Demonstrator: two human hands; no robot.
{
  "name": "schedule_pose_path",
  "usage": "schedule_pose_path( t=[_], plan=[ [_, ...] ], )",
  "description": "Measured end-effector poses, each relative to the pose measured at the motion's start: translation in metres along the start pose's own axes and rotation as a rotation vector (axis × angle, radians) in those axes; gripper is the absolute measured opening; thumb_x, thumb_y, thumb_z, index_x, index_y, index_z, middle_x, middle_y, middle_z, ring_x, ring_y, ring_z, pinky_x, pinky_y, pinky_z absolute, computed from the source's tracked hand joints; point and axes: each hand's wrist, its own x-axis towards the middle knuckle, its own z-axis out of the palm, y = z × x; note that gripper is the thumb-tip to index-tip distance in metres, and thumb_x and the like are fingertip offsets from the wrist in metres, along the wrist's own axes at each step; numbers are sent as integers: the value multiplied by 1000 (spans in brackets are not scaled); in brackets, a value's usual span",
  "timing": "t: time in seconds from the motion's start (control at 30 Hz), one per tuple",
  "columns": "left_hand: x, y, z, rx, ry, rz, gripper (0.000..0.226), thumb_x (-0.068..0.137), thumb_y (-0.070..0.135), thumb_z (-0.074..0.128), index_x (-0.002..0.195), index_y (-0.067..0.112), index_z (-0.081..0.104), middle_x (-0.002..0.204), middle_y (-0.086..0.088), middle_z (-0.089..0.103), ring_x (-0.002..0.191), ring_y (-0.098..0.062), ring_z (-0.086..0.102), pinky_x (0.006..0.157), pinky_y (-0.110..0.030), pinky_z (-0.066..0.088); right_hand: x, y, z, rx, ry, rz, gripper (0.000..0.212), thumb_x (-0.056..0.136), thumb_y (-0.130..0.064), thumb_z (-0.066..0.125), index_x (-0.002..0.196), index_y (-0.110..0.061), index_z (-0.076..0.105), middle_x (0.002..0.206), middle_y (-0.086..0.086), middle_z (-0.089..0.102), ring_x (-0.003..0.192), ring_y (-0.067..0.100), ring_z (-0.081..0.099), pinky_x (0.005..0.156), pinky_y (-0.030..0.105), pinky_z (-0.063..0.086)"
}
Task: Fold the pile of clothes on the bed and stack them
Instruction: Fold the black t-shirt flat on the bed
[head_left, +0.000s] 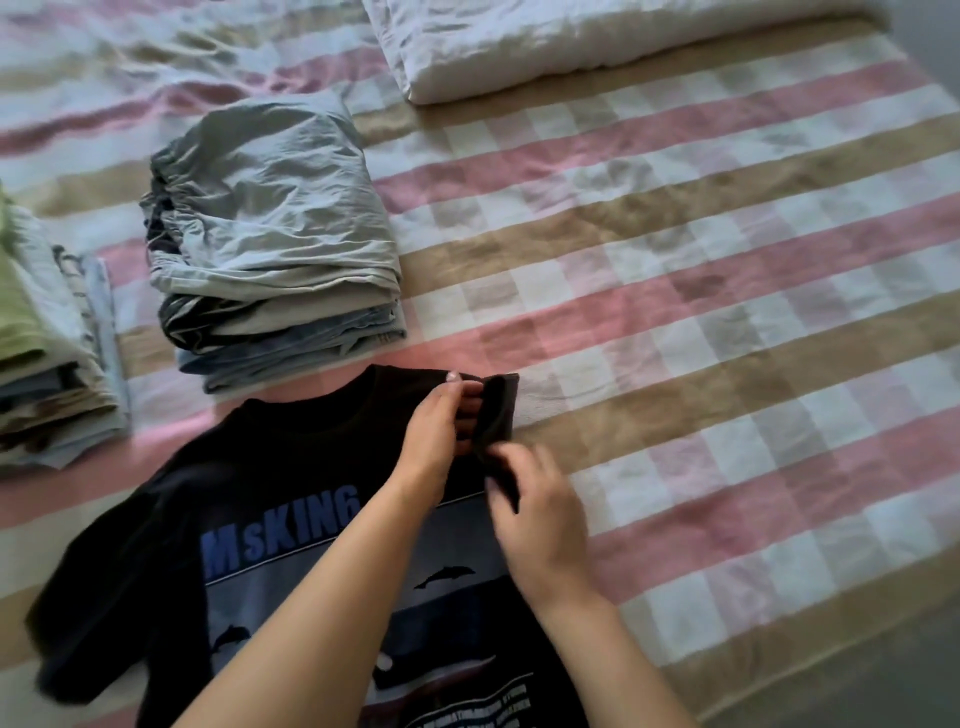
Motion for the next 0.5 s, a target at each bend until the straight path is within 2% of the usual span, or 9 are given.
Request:
schedule_pose_path(
  t=[0.1,0.17,0.2,0.23,0.27,0.33,0.4,0.47,0.5],
  plan=[
    [-8,-4,-30,-181,30,-63,57,85,62,38,82,15,70,83,-6,72,80,-17,67,73,-31,52,-8,-9,22,-111,-237,-108,40,86,-15,56,126,-18,53,110,2,53,101,21,53,81,34,49],
    [-15,-10,-46,-148,79,-14,63,72,70,43,91,15,68,95,-8,69,93,-21,65,81,-35,52,-13,-10,34,-175,-348,-120,40,91,-28,50,130,-20,48,116,2,48,107,20,48,84,35,47],
    [-17,-13,-52,-53,111,34,58,71,66,50,94,16,66,97,-5,67,96,-19,63,83,-32,51,-16,-11,36,-201,-357,-132,38,92,-32,49,128,-19,51,115,2,50,106,21,48,82,35,47],
    [-18,-16,-56,111,151,106,46,73,57,60,95,16,64,96,1,65,97,-15,61,82,-24,50,-18,-11,37,-228,-330,-154,35,91,-31,51,122,-17,57,111,3,54,101,22,51,78,36,49],
    [-18,-19,-58,299,191,181,33,76,43,68,96,18,61,93,8,62,94,-10,59,77,-11,46,-20,-11,37,-256,-285,-166,30,88,-28,55,113,-15,63,103,5,59,94,24,54,72,37,50],
    [-16,-25,-60,551,273,302,22,79,22,71,97,18,60,89,12,59,87,-4,54,67,-2,39,-27,-6,36,-301,-209,-157,21,78,-17,66,98,-14,69,92,6,63,82,25,59,62,37,52],
    [-14,-28,-58,655,327,310,16,83,17,65,99,15,61,93,4,63,87,-10,55,66,-7,37,-33,-1,34,-374,-214,-139,26,68,-11,75,94,-15,70,87,4,63,77,24,60,57,35,52],
    [-13,-28,-55,813,396,294,19,87,15,58,105,13,61,104,-3,62,97,-20,56,72,-25,40,-38,4,33,-433,-228,-157,34,61,-11,79,93,-17,70,86,3,63,75,23,61,55,33,51],
    [-13,-28,-53,926,421,343,22,87,14,55,109,13,60,110,-5,60,104,-23,52,76,-32,41,-39,7,32,-448,-221,-169,35,60,-11,80,93,-18,70,86,2,63,75,23,61,55,33,51]
  ],
)
